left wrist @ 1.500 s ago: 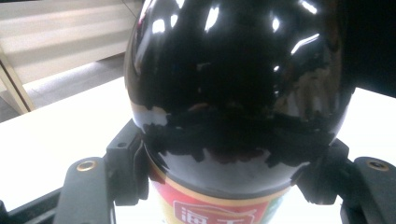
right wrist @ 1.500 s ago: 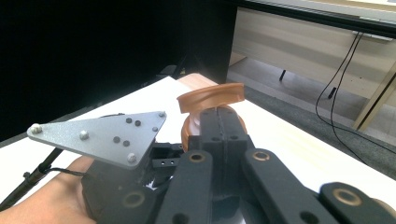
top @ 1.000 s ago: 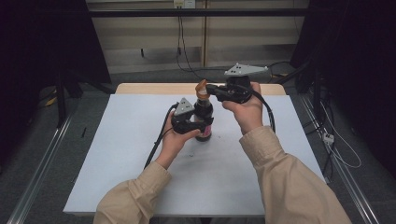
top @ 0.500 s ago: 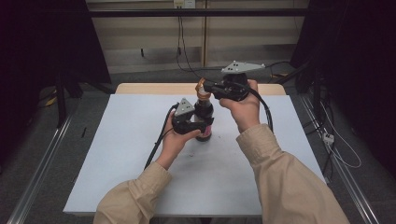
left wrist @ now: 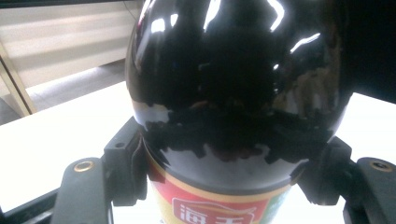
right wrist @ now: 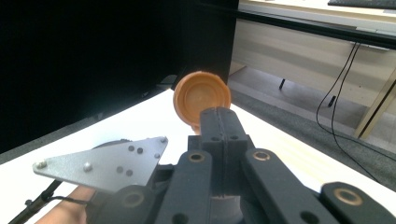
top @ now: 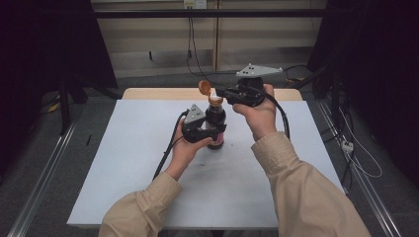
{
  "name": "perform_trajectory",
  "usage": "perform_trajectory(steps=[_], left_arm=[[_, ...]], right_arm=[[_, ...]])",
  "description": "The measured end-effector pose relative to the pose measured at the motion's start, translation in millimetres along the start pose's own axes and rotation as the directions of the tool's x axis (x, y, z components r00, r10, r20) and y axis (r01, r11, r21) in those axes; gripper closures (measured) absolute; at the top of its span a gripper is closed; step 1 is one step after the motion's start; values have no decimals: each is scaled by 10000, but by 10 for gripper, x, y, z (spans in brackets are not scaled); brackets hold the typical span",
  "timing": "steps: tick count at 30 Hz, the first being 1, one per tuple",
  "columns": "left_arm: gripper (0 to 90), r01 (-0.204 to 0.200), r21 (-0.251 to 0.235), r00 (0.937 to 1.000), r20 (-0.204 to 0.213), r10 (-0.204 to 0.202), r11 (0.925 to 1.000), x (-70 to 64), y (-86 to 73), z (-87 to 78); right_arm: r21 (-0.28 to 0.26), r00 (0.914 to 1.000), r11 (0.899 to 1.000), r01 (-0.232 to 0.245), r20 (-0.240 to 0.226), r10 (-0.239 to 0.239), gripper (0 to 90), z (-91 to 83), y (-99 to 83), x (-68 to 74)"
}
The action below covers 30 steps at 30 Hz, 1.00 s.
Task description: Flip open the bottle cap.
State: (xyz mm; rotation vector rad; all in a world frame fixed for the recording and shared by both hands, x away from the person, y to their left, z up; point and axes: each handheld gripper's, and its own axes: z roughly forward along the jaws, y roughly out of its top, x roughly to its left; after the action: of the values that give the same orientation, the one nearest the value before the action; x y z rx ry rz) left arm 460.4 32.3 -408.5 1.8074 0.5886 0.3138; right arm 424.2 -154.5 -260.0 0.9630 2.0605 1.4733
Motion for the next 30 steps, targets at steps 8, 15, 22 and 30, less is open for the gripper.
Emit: perform_trajectory(steps=[8,15,22,30], left_arm=[[286,118,-174,9991,-397,-125,9998,-14,-3,-3],[263,499,37,9988,13,-499,9987,26,26,-83],[197,257,-96,9997,50,-257,9996,3,68,-253],[150,129,104,9996,260,-131,9999,24,-24,-454]], right_arm=[[49,9999,9999,93,-135,-93,774,-52,-83,19],[-118,9998,9997,-197,-42,196,587,-172,-215,-26],[-229,9989,9989,-405,206,410,423,-258,-323,-37],[-220,9988,9987,-467,137,470,286,-300,-518,-6]])
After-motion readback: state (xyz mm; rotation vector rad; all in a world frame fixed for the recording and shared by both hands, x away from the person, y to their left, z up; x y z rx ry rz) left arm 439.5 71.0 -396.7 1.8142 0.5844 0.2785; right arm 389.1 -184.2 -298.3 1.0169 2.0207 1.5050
